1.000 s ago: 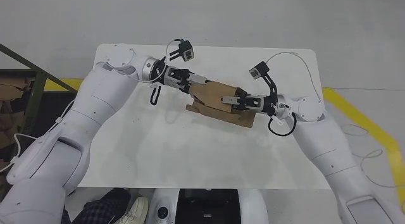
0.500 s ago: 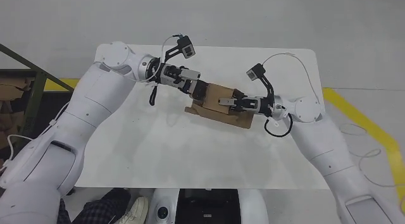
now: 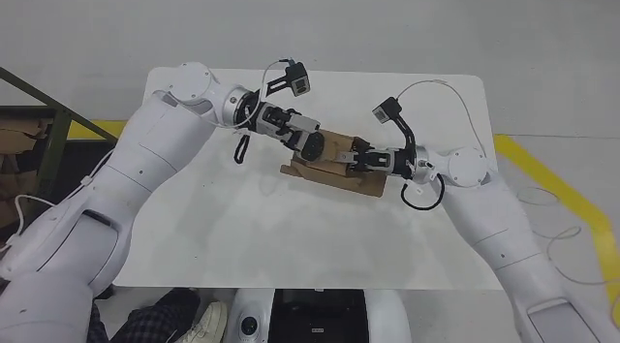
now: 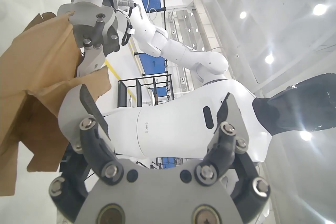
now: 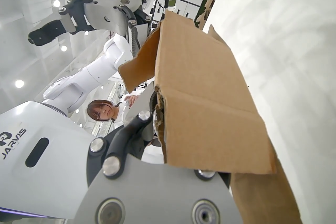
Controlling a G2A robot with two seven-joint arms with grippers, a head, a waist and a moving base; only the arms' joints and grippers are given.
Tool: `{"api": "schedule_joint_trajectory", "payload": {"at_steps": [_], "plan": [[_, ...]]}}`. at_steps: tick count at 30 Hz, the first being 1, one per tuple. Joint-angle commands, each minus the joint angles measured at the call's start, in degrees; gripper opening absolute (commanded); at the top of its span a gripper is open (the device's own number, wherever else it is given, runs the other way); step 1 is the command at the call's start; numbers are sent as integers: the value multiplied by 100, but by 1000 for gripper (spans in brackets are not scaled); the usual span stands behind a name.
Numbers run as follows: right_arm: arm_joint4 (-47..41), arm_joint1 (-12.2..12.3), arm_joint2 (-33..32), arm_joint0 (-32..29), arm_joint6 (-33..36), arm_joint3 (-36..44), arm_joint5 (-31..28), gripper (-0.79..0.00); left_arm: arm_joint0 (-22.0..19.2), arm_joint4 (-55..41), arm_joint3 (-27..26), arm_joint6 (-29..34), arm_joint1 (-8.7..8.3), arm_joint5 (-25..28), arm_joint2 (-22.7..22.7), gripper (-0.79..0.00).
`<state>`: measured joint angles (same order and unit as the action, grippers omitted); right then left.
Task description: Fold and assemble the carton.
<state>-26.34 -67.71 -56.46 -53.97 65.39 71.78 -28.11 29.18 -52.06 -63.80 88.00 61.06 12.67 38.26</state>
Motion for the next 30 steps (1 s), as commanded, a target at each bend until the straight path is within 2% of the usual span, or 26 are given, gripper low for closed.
{"api": "schedule_joint_trajectory", "payload": {"at_steps": [1, 9, 14, 23, 30], "plan": [[14, 1, -4, -4, -3, 11, 8, -785, -62, 61, 17, 0, 15, 12, -57, 0], [49, 0, -11, -24, -21, 70, 27, -785, -193, 295, 130, 0, 91, 63, -197, 0], [33, 6, -51, -34, -26, 29, 19, -785, -198, 151, 242, 0, 108, 152, -97, 0], [-94, 42, -230, -75, 15, -28, -17, -785, 6, -143, 311, 0, -12, 142, 232, 0], [-188, 58, -296, -132, 75, 52, -29, -785, 62, 175, 381, 0, -68, 129, 327, 0]]}}
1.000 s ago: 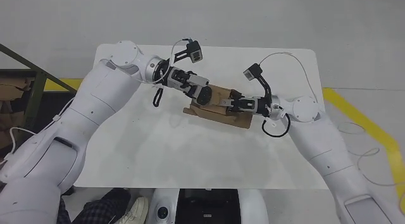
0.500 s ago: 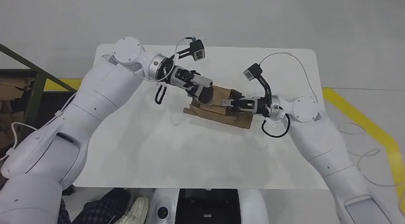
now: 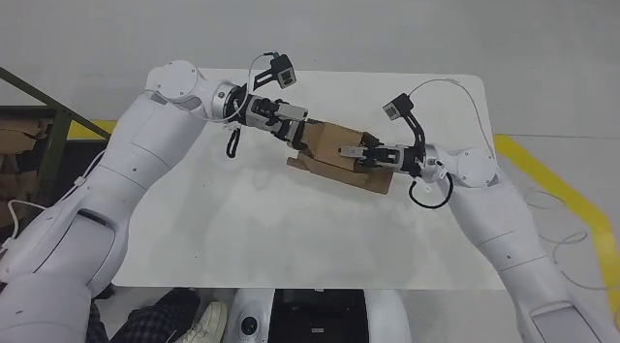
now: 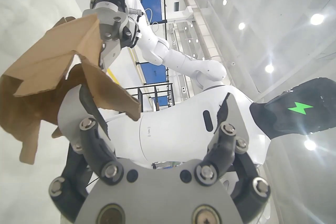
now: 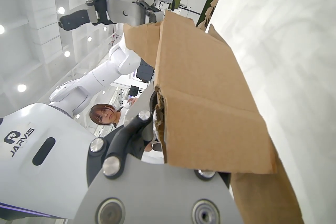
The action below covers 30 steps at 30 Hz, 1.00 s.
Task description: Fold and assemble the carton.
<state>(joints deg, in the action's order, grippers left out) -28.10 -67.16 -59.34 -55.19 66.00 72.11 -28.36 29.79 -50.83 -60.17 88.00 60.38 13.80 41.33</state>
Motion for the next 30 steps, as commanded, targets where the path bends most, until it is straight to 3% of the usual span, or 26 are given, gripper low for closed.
{"api": "schedule_joint_trajectory", "payload": {"at_steps": [1, 30], "plan": [[-25, 4, -16, -20, 17, 29, -5, -785, 8, 76, 35, 0, 0, 21, 40, 0], [-55, -57, 329, -164, 272, 389, 3, -785, 74, 484, 112, -122, 164, 3, 394, 0]]}}
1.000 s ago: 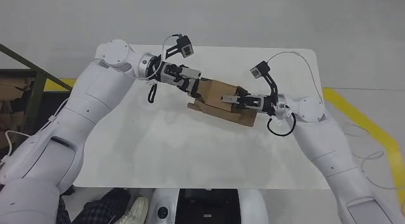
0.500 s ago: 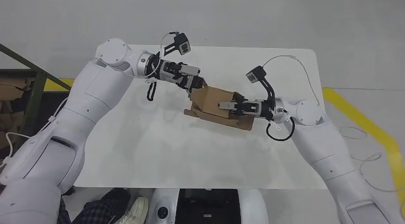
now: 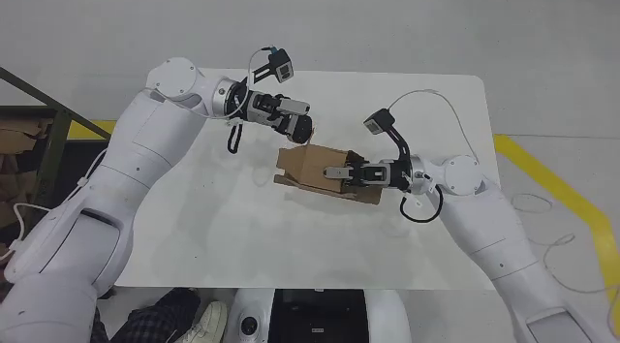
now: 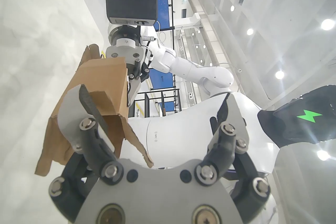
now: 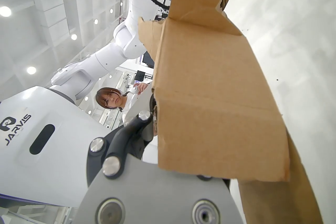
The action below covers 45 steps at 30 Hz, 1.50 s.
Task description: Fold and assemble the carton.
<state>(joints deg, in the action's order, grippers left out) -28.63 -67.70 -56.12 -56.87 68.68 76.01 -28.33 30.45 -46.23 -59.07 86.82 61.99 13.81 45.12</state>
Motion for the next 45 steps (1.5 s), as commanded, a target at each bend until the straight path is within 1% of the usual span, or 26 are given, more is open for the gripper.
{"api": "schedule_joint_trajectory", "payload": {"at_steps": [1, 13, 17, 24, 33, 45], "plan": [[-9, -4, 12, 4, 4, -2, -2, -785, 11, 30, 3, -2, 6, 1, 23, 0], [-30, -42, 115, 57, -1, -39, 7, -785, 21, 150, -90, 58, 95, -50, 51, 0], [-47, -52, 118, 76, -43, -113, 0, -785, 16, 225, -40, 58, 113, -47, 88, 0], [-68, -23, -82, 102, -156, -232, -69, -785, 82, 370, 4, -113, 96, -50, 242, 0], [64, 25, -343, 101, -421, -283, -80, -785, 253, 454, -128, -73, 49, -120, 445, 0], [282, 57, -534, 72, -802, -296, -40, -785, 371, 434, -285, 115, 82, -306, 463, 0]]}}
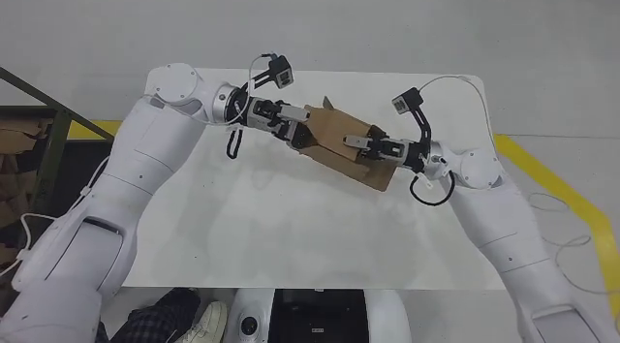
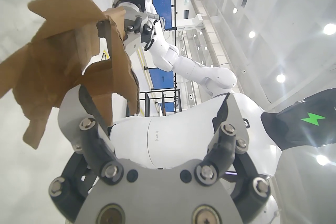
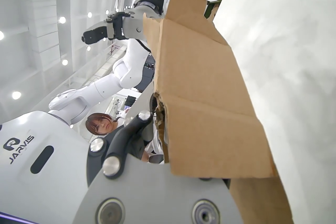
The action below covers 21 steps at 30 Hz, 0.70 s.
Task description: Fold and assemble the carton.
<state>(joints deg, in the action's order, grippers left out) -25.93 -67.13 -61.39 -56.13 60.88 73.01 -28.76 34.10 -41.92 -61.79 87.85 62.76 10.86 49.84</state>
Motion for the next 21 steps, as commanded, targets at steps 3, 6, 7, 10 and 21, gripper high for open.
{"api": "schedule_joint_trajectory", "payload": {"at_steps": [3, 6, 7, 10, 21], "plan": [[16, 1, -25, -12, -82, 23, 13, -785, 39, 13, -56, 15, 25, -23, -33, 0], [40, 0, -32, -13, -130, 40, 27, -785, 59, 22, -94, 15, 48, -54, -66, 0], [40, -2, -36, -15, -160, 46, 29, -785, 65, 24, -116, 15, 58, -64, -78, 0], [51, -5, -46, -17, -233, 62, 36, -785, 75, 41, -140, 15, 72, -87, -93, 0], [21, -21, -58, -87, -430, 210, 73, -785, 87, 81, -123, 12, 133, -170, -133, 0]]}}
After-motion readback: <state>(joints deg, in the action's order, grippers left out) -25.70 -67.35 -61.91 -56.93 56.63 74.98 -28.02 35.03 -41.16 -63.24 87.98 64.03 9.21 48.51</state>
